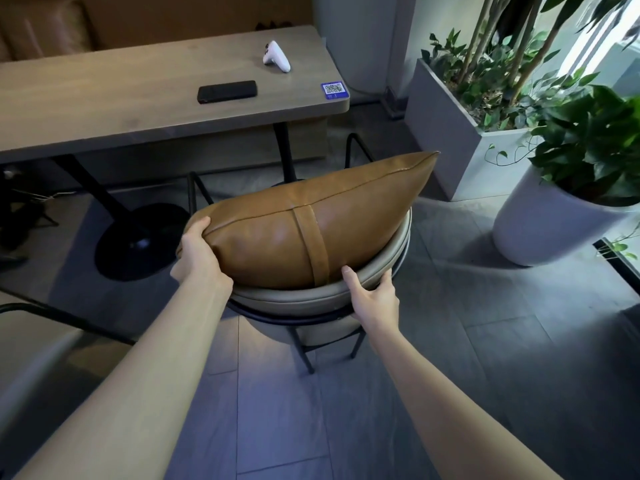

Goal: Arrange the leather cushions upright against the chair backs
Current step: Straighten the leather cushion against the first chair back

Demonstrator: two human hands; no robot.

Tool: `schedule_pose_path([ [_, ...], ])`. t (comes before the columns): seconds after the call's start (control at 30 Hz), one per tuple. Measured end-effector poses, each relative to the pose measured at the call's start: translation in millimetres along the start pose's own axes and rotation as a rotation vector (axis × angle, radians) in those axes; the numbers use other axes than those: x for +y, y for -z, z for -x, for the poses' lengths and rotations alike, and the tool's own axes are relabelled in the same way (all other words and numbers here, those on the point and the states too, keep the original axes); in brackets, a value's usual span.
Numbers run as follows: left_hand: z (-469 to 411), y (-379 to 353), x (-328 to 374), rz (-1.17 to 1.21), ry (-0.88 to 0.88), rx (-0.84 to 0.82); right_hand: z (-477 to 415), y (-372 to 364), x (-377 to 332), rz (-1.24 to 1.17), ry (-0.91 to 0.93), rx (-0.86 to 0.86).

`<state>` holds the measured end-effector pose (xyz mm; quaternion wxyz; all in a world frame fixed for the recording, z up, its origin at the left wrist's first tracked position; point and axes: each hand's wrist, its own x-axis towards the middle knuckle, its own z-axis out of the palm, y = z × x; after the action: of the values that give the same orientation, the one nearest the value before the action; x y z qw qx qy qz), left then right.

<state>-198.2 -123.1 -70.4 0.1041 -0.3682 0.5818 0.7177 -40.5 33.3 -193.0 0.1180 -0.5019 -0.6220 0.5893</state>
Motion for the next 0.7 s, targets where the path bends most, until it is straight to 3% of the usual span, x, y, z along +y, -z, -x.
schedule_pose_path([
  [0.23, -23.2, 2.9, 6.9, 0.001, -0.083, -0.178, -8.0, -28.8, -10.0, -0.045, 0.017, -0.099],
  [0.43, 15.7, 15.8, -53.1, -0.178, -0.239, -0.230, -12.5, -23.1, -19.1, -0.090, -0.075, -0.145],
  [0.5, 33.1, 7.5, -77.5, -0.233, -0.206, -0.224, -13.4, -17.4, -27.0, -0.144, -0.146, -0.178],
  [0.7, 28.1, -22.4, -82.0, -0.054, -0.071, -0.192, -17.2, -12.3, -43.1, -0.164, -0.244, -0.247],
])
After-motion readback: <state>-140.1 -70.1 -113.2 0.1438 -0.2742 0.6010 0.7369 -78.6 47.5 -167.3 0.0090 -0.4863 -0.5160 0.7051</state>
